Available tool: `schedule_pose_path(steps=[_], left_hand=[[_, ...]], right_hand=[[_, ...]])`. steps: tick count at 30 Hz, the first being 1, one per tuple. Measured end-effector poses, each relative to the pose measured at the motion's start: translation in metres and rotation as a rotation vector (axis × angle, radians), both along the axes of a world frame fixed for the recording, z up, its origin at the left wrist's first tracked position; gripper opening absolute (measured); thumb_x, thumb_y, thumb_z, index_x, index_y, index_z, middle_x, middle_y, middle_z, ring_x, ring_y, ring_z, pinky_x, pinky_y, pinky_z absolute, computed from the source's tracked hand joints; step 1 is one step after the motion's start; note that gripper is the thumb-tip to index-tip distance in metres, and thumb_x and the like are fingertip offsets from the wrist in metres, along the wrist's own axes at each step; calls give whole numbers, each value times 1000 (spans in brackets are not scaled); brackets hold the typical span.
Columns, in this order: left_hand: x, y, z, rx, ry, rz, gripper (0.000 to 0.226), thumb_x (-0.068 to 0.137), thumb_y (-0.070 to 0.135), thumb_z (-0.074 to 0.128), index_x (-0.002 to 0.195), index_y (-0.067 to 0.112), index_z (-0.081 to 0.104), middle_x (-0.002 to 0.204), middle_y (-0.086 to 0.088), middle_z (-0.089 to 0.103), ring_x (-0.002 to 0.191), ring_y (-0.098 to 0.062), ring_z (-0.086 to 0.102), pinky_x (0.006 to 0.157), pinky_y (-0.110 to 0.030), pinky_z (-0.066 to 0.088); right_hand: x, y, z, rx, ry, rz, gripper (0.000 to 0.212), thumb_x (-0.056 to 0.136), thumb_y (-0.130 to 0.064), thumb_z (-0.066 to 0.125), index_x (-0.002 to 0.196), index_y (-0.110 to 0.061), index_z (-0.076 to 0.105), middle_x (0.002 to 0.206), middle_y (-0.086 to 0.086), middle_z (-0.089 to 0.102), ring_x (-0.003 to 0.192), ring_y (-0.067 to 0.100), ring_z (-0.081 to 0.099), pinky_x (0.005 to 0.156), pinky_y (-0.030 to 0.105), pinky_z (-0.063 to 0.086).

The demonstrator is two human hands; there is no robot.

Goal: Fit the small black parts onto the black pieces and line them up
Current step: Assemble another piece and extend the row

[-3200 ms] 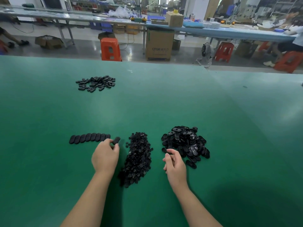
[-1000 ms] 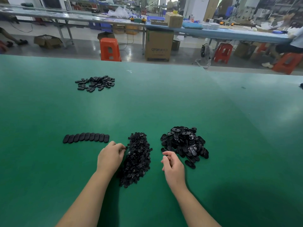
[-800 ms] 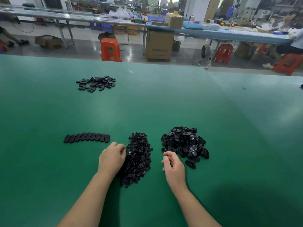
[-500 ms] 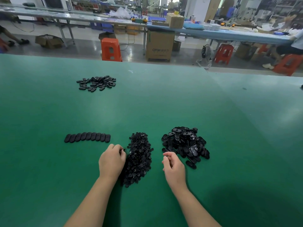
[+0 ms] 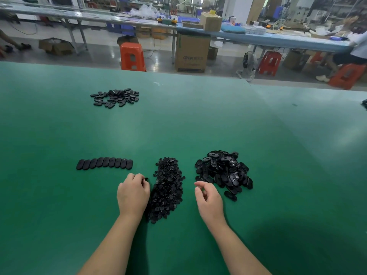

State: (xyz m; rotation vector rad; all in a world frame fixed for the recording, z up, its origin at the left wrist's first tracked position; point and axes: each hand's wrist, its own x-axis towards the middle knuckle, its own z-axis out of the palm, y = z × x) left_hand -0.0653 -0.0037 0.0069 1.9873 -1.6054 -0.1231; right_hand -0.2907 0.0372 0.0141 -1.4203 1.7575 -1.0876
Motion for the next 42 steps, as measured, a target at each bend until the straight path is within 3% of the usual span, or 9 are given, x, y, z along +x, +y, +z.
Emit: schedule_pose_path(steps=[3, 6, 9, 19, 24, 31, 34, 39, 42], left_hand=[[1, -1, 0, 13, 14, 8, 8, 89, 12, 65, 85, 10, 73, 80, -2, 63, 57, -22, 49, 61, -35, 48], [0, -2, 1, 31, 36, 17, 10, 90, 15, 63, 86, 12, 72, 81, -1, 61, 58, -21, 49, 62, -35, 48], [1, -3, 1, 29, 56, 20, 12, 91, 17, 62, 85, 13, 71, 80, 1, 58, 59, -19, 48, 63, -34, 46], [6, -7, -6, 10, 69, -10, 9, 93, 25, 67, 95, 23, 76, 81, 8, 52, 58, -9, 43, 66, -32, 44], [7, -7, -6, 29, 78, -14, 12, 94, 25, 65, 96, 22, 76, 84, 6, 55, 61, -16, 50, 67, -32, 43], [4, -5, -2, 57, 125, 11, 12, 94, 24, 60, 92, 16, 68, 92, 1, 58, 68, -24, 53, 62, -34, 46], [2, -4, 1, 59, 147, 14, 9, 91, 23, 60, 85, 18, 62, 84, 4, 52, 65, -21, 50, 59, -32, 39], [3, -5, 2, 35, 176, 18, 12, 94, 22, 55, 82, 20, 54, 75, 7, 53, 64, -18, 52, 58, -35, 44], [4, -5, 2, 12, 204, -9, 9, 96, 19, 58, 88, 19, 60, 76, 9, 58, 64, -12, 56, 55, -31, 42]], right_hand=[[-3, -6, 2, 42, 64, 2, 27, 101, -23, 57, 128, -23, 63, 105, -13, 54, 74, 2, 54, 67, 10, 46], [-11, -17, 11, 130, 85, 65, 38, 103, -22, 54, 141, -20, 55, 106, -5, 52, 70, 9, 54, 71, 32, 59], [-21, -31, 20, 209, 353, 107, 45, 105, -27, 49, 148, -18, 47, 116, 0, 52, 75, 14, 55, 79, 35, 55], [-23, -32, 23, 270, 646, 157, 26, 103, -35, 53, 124, -24, 65, 119, -3, 51, 65, 14, 56, 67, 32, 54], [-21, -32, 22, 225, 703, 234, 44, 101, -36, 58, 144, -25, 49, 135, -5, 43, 83, 19, 59, 69, 29, 43], [-18, -41, 29, 282, 768, 327, 34, 103, -35, 56, 134, -24, 59, 131, -3, 54, 100, 21, 64, 84, 35, 54], [-19, -42, 29, 262, 626, 281, 25, 104, -24, 52, 124, -20, 66, 116, 0, 66, 91, 18, 65, 82, 36, 55], [-12, -33, 31, 284, -178, 196, 27, 107, -7, 42, 131, -13, 53, 96, 9, 70, 67, 13, 66, 65, 30, 60], [-5, -25, 26, 292, -426, 171, 32, 105, 3, 35, 128, -16, 46, 101, 18, 70, 71, 19, 70, 68, 31, 60]])
